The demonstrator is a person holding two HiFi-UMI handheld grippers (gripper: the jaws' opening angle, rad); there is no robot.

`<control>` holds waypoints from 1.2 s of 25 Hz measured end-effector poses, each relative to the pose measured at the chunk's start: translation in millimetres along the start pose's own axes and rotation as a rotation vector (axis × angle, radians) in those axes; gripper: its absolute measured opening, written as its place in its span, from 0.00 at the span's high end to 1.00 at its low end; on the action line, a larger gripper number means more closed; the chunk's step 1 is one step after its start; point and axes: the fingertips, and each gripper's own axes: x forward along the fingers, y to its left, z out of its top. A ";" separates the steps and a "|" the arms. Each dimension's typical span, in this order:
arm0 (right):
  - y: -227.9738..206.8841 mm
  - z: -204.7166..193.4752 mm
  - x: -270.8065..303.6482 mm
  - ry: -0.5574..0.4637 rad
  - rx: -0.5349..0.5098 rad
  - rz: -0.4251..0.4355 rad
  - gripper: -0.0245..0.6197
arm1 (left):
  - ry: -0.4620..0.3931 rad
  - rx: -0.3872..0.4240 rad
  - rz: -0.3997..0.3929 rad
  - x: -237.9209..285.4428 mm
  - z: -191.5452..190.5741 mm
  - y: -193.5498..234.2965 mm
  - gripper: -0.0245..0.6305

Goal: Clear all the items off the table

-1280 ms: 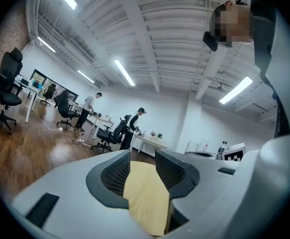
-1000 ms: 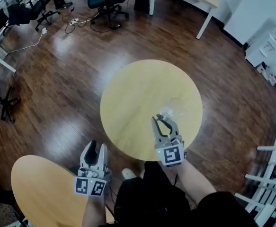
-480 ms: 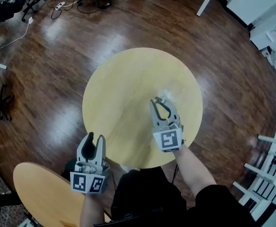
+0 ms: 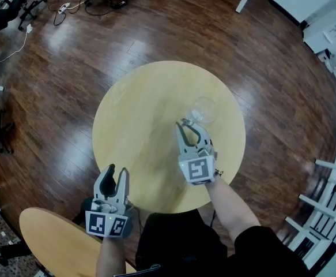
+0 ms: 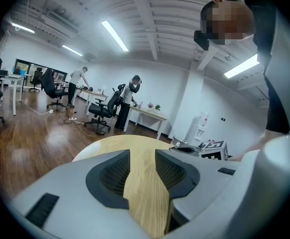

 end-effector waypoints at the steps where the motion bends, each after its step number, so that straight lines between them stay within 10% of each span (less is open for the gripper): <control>1: -0.5 -0.6 1.0 0.001 0.009 -0.001 0.87 | 0.005 0.005 0.000 4.6 -0.9 1.2 0.74; 18: 1.3 -24.9 2.6 0.043 0.088 0.004 0.89 | -0.019 -0.014 0.006 12.6 -9.0 -3.2 0.74; 30: 10.6 -47.3 -21.7 0.099 0.103 0.013 0.70 | -0.063 -0.031 0.057 -25.0 -10.1 -1.3 0.74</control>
